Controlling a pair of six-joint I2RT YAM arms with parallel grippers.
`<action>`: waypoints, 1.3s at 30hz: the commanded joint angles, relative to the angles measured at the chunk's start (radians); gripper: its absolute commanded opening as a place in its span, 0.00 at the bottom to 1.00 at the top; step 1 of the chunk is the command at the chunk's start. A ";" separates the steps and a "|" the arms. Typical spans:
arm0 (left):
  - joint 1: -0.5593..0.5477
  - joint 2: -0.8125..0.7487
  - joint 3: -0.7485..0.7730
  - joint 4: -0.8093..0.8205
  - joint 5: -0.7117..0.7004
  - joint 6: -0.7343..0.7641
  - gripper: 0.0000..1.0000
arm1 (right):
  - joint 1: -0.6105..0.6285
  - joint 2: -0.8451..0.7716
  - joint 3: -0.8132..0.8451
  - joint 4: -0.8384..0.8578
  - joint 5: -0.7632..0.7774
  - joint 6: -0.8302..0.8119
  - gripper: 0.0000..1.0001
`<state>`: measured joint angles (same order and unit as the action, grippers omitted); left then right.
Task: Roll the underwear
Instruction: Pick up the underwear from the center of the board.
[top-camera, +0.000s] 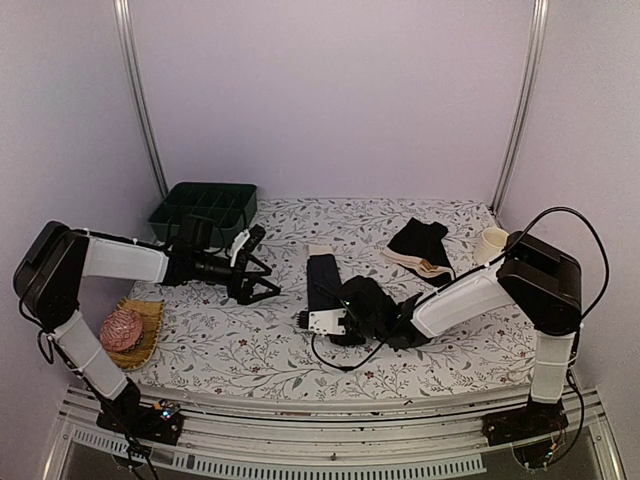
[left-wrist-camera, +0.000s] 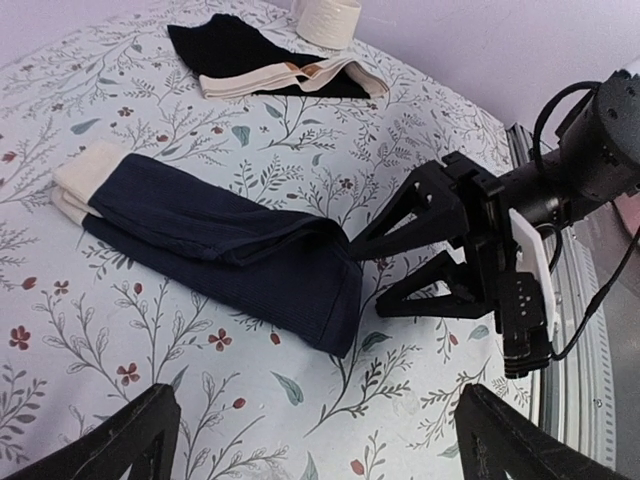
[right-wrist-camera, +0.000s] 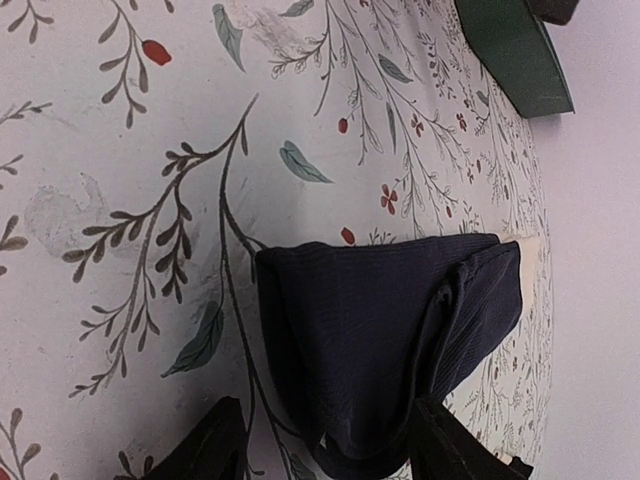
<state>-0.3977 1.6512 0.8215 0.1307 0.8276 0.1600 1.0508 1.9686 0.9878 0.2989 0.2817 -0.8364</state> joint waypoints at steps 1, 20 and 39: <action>0.020 -0.032 -0.023 0.051 0.036 -0.002 0.98 | -0.005 0.068 0.053 -0.084 0.010 -0.025 0.53; -0.150 -0.014 -0.152 0.315 -0.030 0.021 0.98 | -0.066 -0.011 0.192 -0.520 -0.303 0.340 0.02; -0.358 -0.032 -0.423 0.739 -0.176 0.304 0.79 | -0.132 0.031 0.313 -0.726 -0.761 0.608 0.02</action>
<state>-0.7006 1.6115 0.4244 0.7483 0.7258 0.3649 0.9562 1.9587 1.2442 -0.3553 -0.3126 -0.2966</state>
